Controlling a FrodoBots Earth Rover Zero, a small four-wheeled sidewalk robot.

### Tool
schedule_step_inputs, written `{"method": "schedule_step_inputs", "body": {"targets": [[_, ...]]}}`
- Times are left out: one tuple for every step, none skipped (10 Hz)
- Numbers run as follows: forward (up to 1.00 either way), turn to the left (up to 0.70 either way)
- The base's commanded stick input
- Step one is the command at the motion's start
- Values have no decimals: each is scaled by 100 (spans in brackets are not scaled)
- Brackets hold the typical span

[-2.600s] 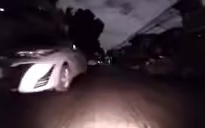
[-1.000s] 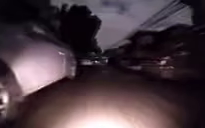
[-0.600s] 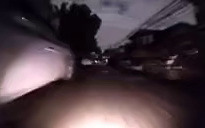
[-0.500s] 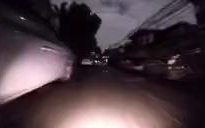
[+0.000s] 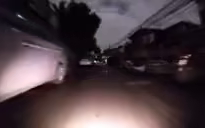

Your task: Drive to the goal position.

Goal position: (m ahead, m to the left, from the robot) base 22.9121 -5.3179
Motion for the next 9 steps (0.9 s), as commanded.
{"method": "schedule_step_inputs", "body": {"targets": [[100, 27], [100, 27], [100, 8], [100, 0], [100, 0], [100, 0], [100, 0], [100, 9], [100, 27]]}}
